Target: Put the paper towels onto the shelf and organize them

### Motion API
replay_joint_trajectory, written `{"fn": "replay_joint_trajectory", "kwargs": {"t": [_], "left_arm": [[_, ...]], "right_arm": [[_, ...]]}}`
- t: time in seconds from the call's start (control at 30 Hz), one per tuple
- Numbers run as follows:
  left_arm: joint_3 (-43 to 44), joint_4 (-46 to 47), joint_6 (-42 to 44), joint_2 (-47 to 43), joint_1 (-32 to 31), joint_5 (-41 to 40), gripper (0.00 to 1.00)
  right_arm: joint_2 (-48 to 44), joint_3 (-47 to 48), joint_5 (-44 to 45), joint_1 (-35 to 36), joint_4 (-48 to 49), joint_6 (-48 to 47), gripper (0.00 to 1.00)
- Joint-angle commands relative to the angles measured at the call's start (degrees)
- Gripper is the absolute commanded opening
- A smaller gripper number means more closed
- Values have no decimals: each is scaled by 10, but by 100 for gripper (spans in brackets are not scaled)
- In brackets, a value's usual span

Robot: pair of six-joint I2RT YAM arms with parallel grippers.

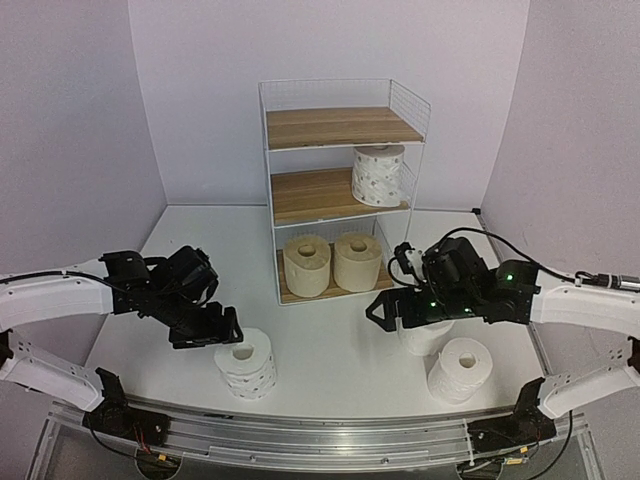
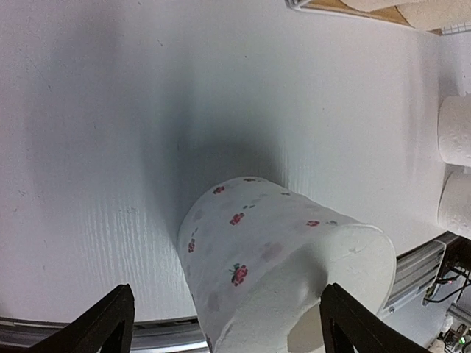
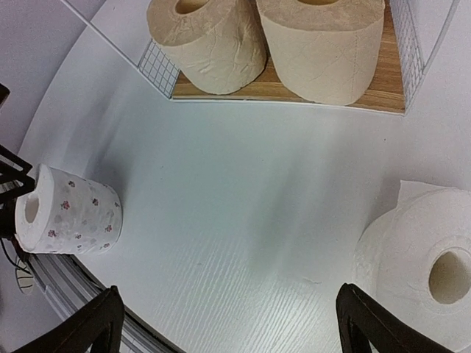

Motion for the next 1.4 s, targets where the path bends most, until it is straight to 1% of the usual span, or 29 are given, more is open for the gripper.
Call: {"fn": "replay_joint_trajectory", "kwargs": {"t": [0.0,0.07,0.3,0.47,0.57,0.63,0.67,0.73,0.8,0.97,1.03,1.2,1.37], "left_arm": [[-9,37,20,1,1,54,86],[-8,37,23,1,1,57,85],[-23,30,47,15,1,84,66],[-5,44,83,44,1,90,50],[23,44,109,64,1,91,38],[51,43,132,75,1,93,27],[62,48,149,79,1,99,23],[89,64,176,84,1,119,18],[109,79,199,89,1,151,17],[149,97,261,101,0,227,17],[162,94,279,110,0,251,17],[194,77,315,127,0,274,15],[200,90,330,136,-1,318,14]], "right_arm": [[24,29,-38,3,31,-20,97],[35,34,-45,2,35,-23,97],[69,47,-83,2,55,-45,95],[90,23,-199,6,157,-142,91],[108,26,-236,25,198,-200,90],[124,36,-243,40,207,-244,93],[131,41,-252,49,208,-264,97],[145,49,-256,63,210,-311,98],[154,53,-268,80,211,-358,98],[169,64,-253,101,225,-437,98],[174,70,-231,107,235,-452,98],[167,57,-174,110,284,-467,98],[173,50,-170,111,320,-472,98]]}}
